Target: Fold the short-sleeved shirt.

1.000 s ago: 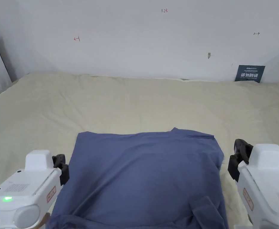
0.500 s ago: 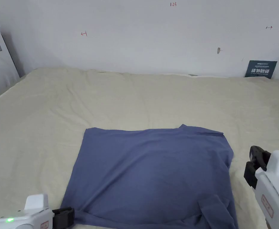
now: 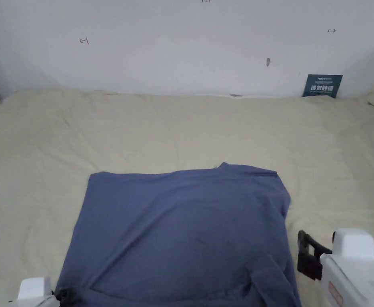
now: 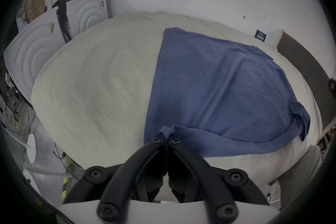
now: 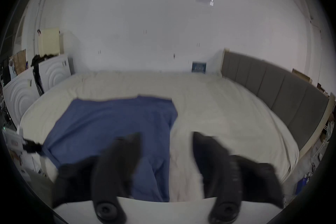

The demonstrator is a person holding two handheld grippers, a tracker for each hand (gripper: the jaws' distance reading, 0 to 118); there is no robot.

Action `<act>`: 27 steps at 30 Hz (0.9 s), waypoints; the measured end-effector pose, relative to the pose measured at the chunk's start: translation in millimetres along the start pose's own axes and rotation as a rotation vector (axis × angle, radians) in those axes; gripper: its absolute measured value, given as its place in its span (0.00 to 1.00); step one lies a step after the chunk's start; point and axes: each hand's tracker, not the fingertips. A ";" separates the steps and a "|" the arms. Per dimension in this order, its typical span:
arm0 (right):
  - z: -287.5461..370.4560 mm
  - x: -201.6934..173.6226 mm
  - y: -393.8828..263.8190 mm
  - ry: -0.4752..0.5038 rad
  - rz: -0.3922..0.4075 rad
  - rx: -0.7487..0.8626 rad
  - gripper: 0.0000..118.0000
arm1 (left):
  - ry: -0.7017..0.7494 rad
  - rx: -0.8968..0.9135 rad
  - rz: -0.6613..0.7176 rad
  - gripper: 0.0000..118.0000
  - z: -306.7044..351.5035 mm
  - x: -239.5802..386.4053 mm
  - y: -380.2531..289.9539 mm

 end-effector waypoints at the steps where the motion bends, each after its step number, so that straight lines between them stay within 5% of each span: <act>1: -10.9 1.7 -13.8 0.003 0.001 -0.051 0.81 | -0.011 0.012 0.006 0.03 4.4 -1.0 2.7; 3: -27.4 2.0 -37.8 0.007 0.007 -0.148 0.96 | -0.026 0.027 0.031 0.03 11.5 -3.1 9.1; 7: -55.7 -4.1 -76.9 0.036 0.020 -0.269 0.95 | -0.031 0.052 0.023 0.03 19.1 -5.7 18.2; 9: -64.7 -9.7 -87.6 0.053 0.023 -0.277 0.85 | -0.033 0.055 0.021 0.03 20.7 -6.6 21.9; 11: -72.0 -12.1 -91.8 0.074 0.026 -0.286 0.59 | -0.033 0.060 0.021 0.03 19.1 -8.3 23.3; 13: -77.4 -16.7 -93.8 0.106 0.035 -0.306 0.55 | -0.031 0.062 0.021 0.03 18.1 -8.7 24.5; 17: -69.2 -31.1 -88.5 0.153 0.022 -0.332 0.04 | -0.030 0.060 0.033 0.03 14.2 -10.0 27.8; 27: -66.2 -12.0 -24.0 0.116 -0.031 -0.117 0.02 | -0.037 0.132 0.097 0.03 4.5 -13.4 70.6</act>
